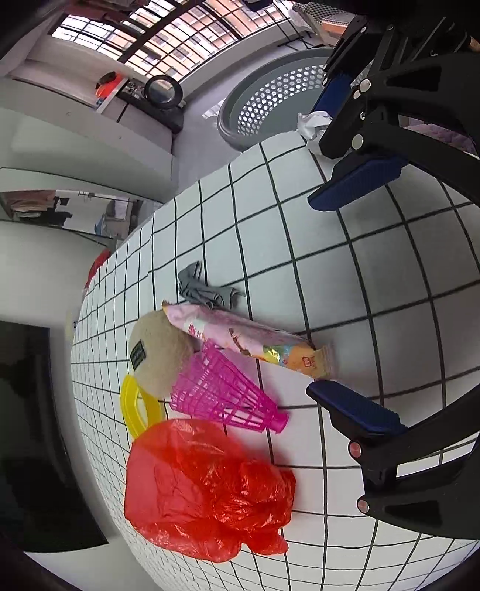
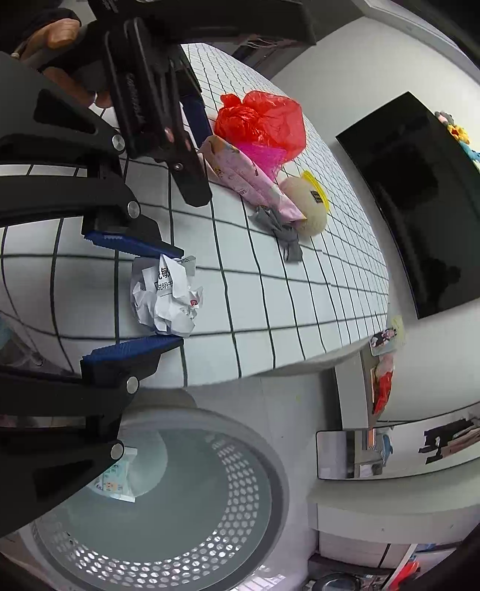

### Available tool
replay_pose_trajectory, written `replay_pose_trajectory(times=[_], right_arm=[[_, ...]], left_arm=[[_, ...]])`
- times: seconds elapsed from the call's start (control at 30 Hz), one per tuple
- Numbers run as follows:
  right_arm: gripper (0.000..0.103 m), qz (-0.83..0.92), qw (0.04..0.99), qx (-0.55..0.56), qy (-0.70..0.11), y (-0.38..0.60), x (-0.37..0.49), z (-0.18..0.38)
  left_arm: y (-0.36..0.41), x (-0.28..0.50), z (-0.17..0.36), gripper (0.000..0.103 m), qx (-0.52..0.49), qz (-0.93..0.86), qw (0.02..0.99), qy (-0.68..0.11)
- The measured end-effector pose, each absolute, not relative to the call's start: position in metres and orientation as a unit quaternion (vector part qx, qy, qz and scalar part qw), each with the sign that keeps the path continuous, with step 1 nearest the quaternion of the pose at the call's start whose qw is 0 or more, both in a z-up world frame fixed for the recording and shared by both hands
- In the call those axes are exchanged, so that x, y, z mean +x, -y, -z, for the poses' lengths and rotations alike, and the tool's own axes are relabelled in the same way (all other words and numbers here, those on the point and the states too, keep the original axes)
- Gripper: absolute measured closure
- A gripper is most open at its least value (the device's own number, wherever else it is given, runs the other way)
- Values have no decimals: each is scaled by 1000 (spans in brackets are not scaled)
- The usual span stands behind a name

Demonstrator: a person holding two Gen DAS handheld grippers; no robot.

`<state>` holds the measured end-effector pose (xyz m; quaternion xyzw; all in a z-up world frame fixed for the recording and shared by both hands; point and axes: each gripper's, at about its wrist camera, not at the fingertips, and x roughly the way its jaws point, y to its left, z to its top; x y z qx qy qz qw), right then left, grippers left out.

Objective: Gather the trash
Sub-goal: 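Grasp the pink snack wrapper with the left gripper while the right gripper holds the paper, then carry paper and wrapper over the basket and open both grippers to drop them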

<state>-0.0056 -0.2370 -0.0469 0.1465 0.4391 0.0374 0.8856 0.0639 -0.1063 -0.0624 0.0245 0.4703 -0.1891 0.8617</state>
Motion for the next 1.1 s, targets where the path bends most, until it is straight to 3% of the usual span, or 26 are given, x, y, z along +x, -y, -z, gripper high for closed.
replay_pose_trajectory(times=[0.2, 0.3, 0.47, 0.5, 0.63, 1.1], right_arm=[[63, -26, 889, 156, -429, 249, -15, 47], [63, -25, 890, 160, -426, 255, -18, 47], [63, -24, 890, 170, -423, 264, -21, 49], [63, -23, 890, 171, -422, 266, -22, 50], [63, -21, 891, 174, -420, 269, -24, 50], [63, -18, 893, 170, -416, 265, -29, 42]], left_arm=[[118, 70, 64, 12, 44, 166, 869, -464], [118, 79, 65, 20, 46, 154, 872, -463], [124, 93, 70, 46, 55, 141, 868, -472], [126, 95, 71, 47, 58, 138, 869, -471], [128, 94, 68, 87, 61, 147, 868, -470], [103, 42, 33, 89, 71, 148, 897, -411]])
